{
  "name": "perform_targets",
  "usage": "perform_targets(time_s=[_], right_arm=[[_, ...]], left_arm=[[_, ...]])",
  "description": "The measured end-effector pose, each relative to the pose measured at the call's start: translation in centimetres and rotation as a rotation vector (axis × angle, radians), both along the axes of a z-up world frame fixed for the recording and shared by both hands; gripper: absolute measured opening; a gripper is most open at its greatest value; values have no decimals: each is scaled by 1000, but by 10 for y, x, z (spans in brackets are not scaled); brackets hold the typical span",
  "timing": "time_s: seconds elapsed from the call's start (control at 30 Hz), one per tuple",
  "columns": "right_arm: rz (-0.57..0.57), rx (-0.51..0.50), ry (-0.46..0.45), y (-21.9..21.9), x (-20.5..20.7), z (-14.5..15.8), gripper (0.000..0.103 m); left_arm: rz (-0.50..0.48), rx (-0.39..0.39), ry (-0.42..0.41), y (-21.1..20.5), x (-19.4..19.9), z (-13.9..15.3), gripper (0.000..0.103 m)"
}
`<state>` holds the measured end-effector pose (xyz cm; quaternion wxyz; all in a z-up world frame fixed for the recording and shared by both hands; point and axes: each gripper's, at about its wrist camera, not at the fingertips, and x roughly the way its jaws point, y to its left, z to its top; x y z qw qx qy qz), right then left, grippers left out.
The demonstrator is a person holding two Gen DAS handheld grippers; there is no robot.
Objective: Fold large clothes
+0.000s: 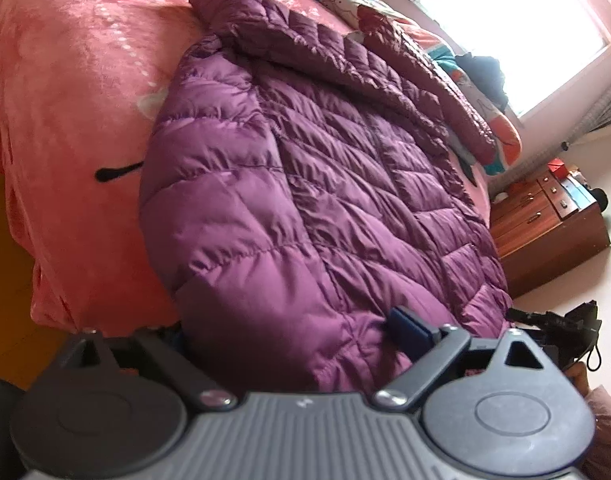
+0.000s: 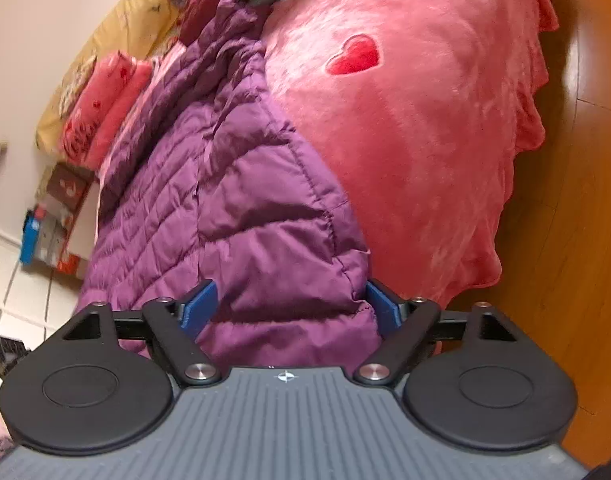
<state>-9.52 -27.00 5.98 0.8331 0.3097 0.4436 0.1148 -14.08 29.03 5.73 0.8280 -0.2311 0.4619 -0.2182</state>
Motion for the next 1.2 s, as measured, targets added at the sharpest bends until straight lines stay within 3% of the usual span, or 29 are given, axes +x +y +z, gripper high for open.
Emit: perform_targets(time_s=[0.2,0.3,0.37,0.5,0.57,0.6,0.67,0.73,0.77,0.83,0.93,1.03,1.2], right_arm=[[54,-46,-39,13,-13,19,77],[30,4,-78,13,-17,28,61],[28,36,-97,14,-17,32,58],[50,-12,-72,25,-7,32,60],[35,7,-49,24,-2,27,76],[30,22,-40,23,-1,25,91],[28,33,-39,24,0,22,95],[32,23,-31,26,-1,20,94],[30,14,-31,26,-2,22,92],[27,-15,-29,26,-5,25,69],[25,-30,-30,23,-10,29,47],[14,0,-66,25,-13,39,36],[-45,98,-131,27,-11,54,26]], left_arm=[[-12,-84,-50,3,-6,10,69],[-14,-152,-69,7,-7,13,69],[-23,-153,-66,5,-6,12,75],[-53,-130,-50,-5,-4,8,84],[-67,-121,-41,-9,-2,7,86],[-74,-110,-38,-11,-2,7,86],[-82,-97,-38,-11,-2,6,84],[-81,-101,-51,-11,-3,8,76],[-81,-107,-60,-10,-4,10,72],[-81,-126,-73,-9,-5,12,58],[-77,-149,-87,-9,-5,16,44],[-59,-217,-103,-6,-5,20,35],[-27,-315,-119,-3,3,29,26]])
